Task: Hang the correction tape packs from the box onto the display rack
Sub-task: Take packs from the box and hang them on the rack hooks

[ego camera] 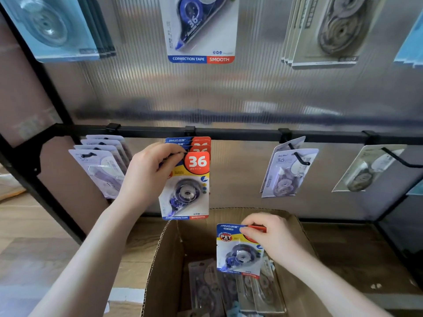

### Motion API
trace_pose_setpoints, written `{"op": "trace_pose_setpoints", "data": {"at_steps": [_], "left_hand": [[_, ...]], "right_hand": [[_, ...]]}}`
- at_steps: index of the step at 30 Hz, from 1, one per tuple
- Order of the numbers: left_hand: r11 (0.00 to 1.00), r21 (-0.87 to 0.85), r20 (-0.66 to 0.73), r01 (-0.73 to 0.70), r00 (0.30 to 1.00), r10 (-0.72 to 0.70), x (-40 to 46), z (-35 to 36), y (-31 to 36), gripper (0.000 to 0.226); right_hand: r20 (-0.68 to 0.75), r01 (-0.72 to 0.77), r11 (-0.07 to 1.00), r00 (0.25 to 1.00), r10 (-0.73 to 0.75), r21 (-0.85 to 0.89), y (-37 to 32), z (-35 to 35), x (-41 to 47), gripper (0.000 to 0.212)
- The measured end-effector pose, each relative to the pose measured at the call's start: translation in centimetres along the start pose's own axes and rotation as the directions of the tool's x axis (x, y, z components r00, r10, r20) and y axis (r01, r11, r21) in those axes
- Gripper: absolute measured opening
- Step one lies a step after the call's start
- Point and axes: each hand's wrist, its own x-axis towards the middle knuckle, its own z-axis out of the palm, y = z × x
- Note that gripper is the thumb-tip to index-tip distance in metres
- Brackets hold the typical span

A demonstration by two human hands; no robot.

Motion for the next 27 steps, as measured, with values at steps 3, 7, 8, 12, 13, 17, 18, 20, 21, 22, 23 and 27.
{"op": "trace_pose_setpoints", "data": {"at_steps": [3,7,8,12,13,17,18,20,21,22,23,27], "left_hand": [[1.0,0.017,-0.005,-0.014,1.0,0.014,-0.2,0.1,0.1,0.015],[0.999,0.036,-0.018,-0.026,0.999,0.026,-0.4,0.3,0.2,0.013],[0.998,0.044,-0.013,-0.035,0.999,0.036,-0.4,0.3,0.2,0.013],[0.996,0.055,-0.006,-0.07,0.998,0.07,-0.4,0.4,0.3,0.013],[0.995,0.057,-0.006,-0.079,0.997,0.079,-0.5,0.4,0.4,0.013],[0.996,0.048,-0.002,-0.069,0.998,0.069,-0.5,0.3,0.8,0.014],[0.997,0.053,0.002,-0.063,0.998,0.063,-0.5,0.3,0.7,0.014],[0.996,0.074,0.011,-0.058,0.998,0.057,-0.5,0.5,0.5,0.015],[0.995,0.084,0.011,-0.056,0.998,0.055,-0.5,0.5,0.4,0.015],[0.994,0.091,0.008,-0.054,0.999,0.053,-0.5,0.6,0.3,0.015],[0.994,0.097,0.004,-0.048,0.999,0.048,-0.5,0.7,0.2,0.015],[0.995,0.099,0.01,-0.027,1.0,0.026,-0.4,1.1,-0.1,0.028]], "right_hand": [[-0.004,-0.004,1.0,1.0,0.004,-0.007,-0.2,0.0,-0.2,0.028],[0.01,-0.009,0.999,1.0,0.01,-0.031,-0.4,-0.2,-0.4,0.026],[0.01,-0.014,0.999,1.0,0.014,-0.03,-0.5,-0.4,-0.5,0.025],[0.005,-0.024,0.999,1.0,0.024,-0.026,-0.7,-1.3,-0.9,0.011],[0.003,-0.027,0.999,1.0,0.027,-0.029,-0.8,-1.5,-1.0,0.007],[-0.008,-0.047,0.999,0.999,0.047,-0.026,-0.4,-2.3,-1.4,0.014],[-0.007,-0.053,0.998,0.999,0.052,-0.029,-0.4,-2.4,-1.4,0.016],[-0.002,-0.047,0.998,0.999,0.047,-0.038,-0.3,-2.5,-1.4,0.016],[0.0,-0.04,0.998,0.999,0.04,-0.038,-0.3,-2.6,-1.4,0.015],[-0.003,-0.035,0.999,0.999,0.035,-0.036,-0.4,-2.6,-1.3,0.012],[-0.009,-0.03,0.999,1.0,0.029,-0.03,-0.4,-2.6,-1.3,0.009],[0.001,-0.033,0.999,0.999,0.033,-0.025,-0.3,-2.5,-1.3,0.008]]}}
